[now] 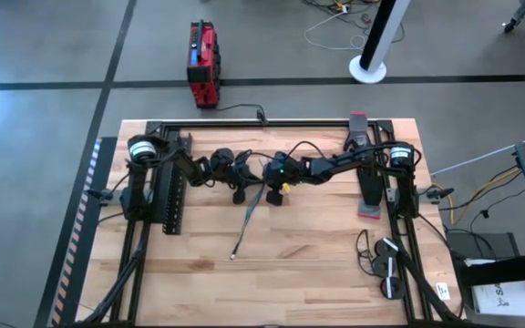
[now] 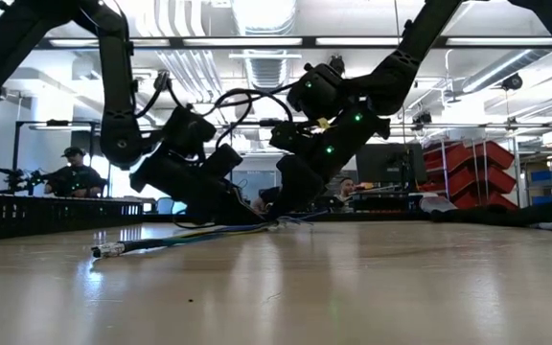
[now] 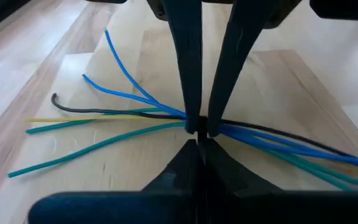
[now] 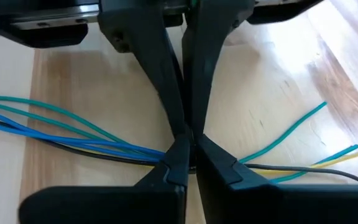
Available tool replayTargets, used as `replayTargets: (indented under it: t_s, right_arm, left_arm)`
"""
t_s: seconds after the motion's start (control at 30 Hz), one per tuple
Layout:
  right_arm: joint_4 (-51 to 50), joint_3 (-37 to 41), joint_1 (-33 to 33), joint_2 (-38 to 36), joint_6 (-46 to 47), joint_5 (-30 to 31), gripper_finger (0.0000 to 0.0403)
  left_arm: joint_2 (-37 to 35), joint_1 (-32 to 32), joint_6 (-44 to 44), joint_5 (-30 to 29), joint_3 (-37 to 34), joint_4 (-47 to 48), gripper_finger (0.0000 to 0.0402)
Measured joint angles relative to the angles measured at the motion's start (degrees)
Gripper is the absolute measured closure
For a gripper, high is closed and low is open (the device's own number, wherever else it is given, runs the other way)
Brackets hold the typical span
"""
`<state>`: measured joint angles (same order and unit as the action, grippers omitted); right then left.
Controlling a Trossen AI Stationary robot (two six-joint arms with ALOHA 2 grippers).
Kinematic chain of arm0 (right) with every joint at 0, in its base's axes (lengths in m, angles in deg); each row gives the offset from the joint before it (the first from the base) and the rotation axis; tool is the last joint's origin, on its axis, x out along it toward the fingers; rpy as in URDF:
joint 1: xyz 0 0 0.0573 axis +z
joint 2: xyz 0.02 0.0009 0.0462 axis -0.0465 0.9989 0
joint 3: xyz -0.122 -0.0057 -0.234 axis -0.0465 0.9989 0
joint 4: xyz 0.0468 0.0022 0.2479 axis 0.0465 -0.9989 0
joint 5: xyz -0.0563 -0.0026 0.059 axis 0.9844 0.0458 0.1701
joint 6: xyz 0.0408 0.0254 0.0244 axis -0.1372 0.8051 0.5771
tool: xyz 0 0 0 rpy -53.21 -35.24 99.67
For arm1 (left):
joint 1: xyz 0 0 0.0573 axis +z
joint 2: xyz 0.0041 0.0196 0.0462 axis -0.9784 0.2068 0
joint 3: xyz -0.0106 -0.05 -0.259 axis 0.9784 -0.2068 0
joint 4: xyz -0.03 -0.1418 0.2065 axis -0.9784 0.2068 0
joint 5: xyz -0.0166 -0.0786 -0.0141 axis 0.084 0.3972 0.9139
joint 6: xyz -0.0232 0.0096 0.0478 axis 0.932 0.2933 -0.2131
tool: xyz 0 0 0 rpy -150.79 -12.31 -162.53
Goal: Ziptie cables
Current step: Wrap the cable wires using a black zip tie
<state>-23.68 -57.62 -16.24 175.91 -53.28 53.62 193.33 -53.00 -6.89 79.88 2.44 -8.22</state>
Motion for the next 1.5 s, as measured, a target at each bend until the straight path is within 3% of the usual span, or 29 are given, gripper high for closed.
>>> replayTargets:
  t_s: [0.5,0.7,0.83,1.1,1.23,1.37,1.5]
  right_arm:
    - [2.35,4.04,0.24,-0.7,3.12,0.81,0.0401]
    - [2.41,4.06,0.3,-0.63,1.8,0.68,0.0401]
    - [2.85,4.1,0.3,-0.57,0.77,0.66,0.0401]
    - [3.96,4.17,0.3,-0.48,0.78,0.48,0.0401]
    - [4.13,4.17,0.3,-0.44,0.68,0.48,0.0401]
    - [4.43,4.18,0.3,-0.42,0.42,0.48,0.0401]
    - [4.53,4.19,0.3,-0.42,0.64,0.48,0.0401]
  left_arm:
    - [-4.23,1.5,-2.5,-4.96,-7.59,-2.91,0.0401]
    - [-4.62,1.72,1.81,1.21,-7.16,-1.88,0.0395]
    - [-4.64,1.57,3.45,3.89,-4.7,0.2,0.0361]
    - [-4.69,0.4,0.81,4.57,3.35,11.7,0.0242]
    - [-3.64,-0.09,-1.19,4.5,5.9,14.08,0.0214]
    - [-0.54,-0.25,-1.19,4.71,8.1,13.97,0.0227]
    - [2.01,-0.16,-1.97,5.2,9.88,13.36,0.0274]
